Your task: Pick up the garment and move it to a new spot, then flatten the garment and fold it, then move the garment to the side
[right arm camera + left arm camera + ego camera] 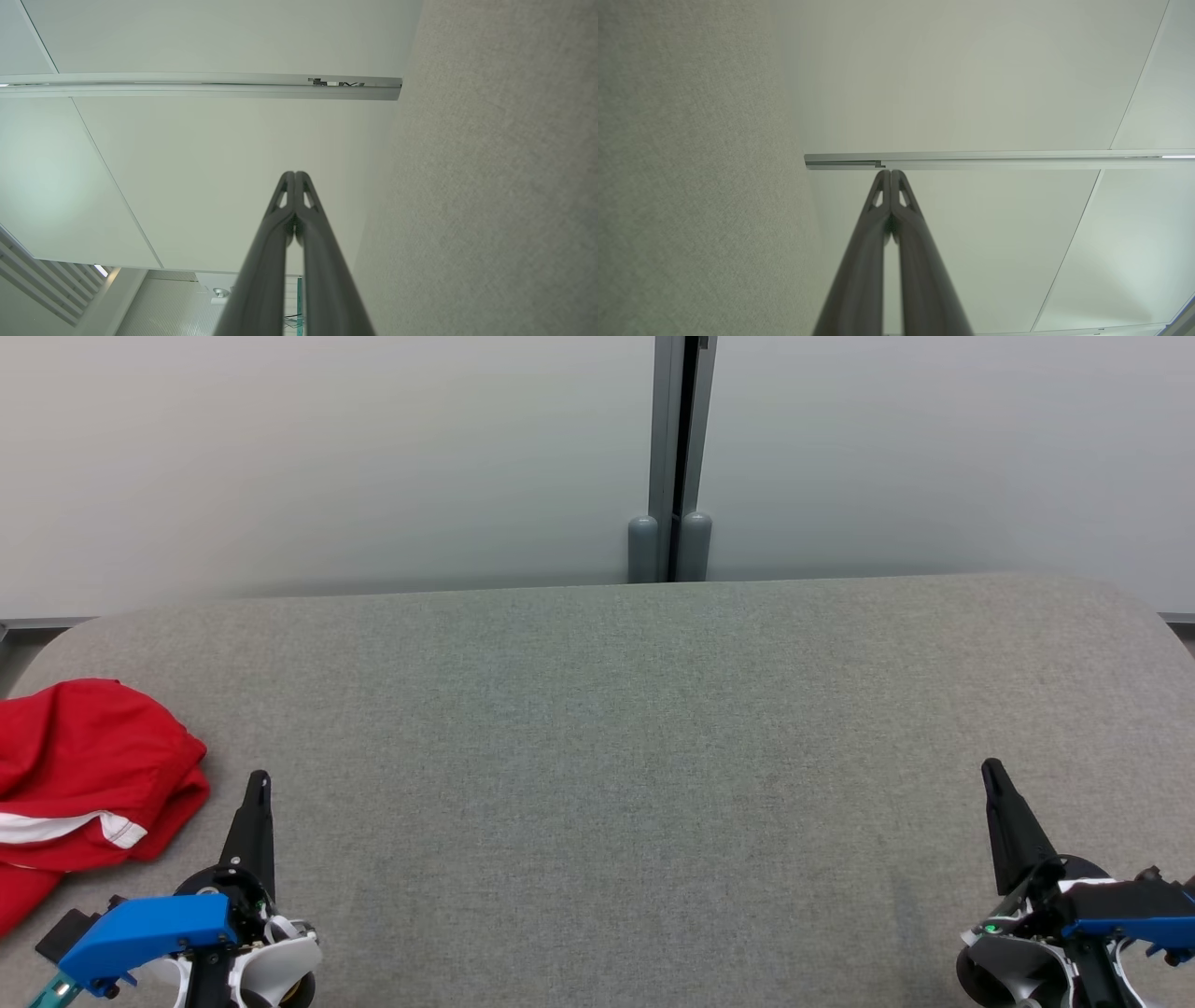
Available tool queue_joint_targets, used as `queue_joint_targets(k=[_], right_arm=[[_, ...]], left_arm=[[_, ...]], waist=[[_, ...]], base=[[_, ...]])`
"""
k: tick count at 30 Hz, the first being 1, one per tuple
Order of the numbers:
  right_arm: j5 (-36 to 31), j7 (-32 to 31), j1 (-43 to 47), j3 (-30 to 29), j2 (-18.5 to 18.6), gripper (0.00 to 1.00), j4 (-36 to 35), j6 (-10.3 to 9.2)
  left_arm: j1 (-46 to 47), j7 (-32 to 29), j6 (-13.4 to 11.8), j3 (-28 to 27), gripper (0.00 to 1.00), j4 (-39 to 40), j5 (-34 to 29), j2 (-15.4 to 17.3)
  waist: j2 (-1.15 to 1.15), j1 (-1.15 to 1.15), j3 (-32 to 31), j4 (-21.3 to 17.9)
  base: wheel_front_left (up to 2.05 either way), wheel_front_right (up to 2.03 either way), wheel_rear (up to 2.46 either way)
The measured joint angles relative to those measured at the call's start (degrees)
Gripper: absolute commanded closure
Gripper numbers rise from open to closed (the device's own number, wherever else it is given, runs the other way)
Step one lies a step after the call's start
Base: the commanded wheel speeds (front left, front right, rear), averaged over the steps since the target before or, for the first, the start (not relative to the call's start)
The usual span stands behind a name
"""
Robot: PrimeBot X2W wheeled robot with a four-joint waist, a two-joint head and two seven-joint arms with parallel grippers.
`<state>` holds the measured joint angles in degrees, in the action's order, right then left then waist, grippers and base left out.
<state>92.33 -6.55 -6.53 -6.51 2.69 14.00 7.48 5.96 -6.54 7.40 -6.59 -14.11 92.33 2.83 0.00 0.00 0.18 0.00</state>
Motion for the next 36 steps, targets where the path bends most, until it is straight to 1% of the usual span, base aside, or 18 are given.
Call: queue_joint_targets(k=[36], right_arm=[[0.0, 0.0, 0.0, 0.0, 0.0, 1.0, 0.0, 0.0]], left_arm=[[0.0, 0.0, 0.0, 0.0, 1.0, 0.0, 0.0, 0.0]], waist=[[0.0, 0.0, 0.0, 0.0]], base=[[0.0, 0.0, 0.0]])
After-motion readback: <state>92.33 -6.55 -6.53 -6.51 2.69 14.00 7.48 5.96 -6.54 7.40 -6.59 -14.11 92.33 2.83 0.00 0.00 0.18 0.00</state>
